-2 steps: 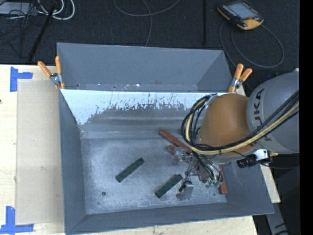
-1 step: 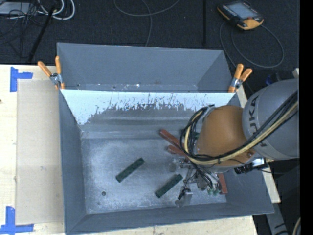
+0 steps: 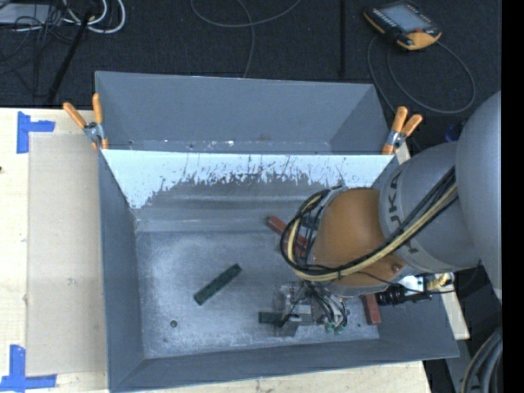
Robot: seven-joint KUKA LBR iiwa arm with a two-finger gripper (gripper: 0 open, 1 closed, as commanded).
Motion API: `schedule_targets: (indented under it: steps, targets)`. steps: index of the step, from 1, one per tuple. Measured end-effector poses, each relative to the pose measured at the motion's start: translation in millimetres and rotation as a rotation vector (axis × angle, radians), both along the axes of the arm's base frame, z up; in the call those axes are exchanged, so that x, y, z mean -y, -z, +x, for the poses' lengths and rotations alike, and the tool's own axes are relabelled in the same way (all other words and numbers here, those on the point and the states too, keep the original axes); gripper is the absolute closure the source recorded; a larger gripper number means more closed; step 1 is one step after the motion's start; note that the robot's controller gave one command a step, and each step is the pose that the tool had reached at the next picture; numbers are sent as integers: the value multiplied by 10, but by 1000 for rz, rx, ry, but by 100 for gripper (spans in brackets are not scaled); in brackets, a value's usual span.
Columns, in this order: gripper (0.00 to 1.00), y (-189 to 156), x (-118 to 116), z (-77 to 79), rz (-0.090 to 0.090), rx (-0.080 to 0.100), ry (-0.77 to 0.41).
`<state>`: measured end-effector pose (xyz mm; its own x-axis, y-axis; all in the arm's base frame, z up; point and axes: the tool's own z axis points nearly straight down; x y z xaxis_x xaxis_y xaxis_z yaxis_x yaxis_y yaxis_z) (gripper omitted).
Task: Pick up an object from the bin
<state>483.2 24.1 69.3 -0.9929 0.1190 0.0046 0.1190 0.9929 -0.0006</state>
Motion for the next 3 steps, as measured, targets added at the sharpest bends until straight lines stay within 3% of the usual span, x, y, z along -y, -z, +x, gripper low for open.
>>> schedule_targets:
  steps: [1, 2, 3]
  targets:
    - [100, 0, 0, 0, 0, 0, 0]
    - [100, -700, 432, 161, 0, 4, 68]
    - [100, -700, 432, 161, 0, 4, 67]
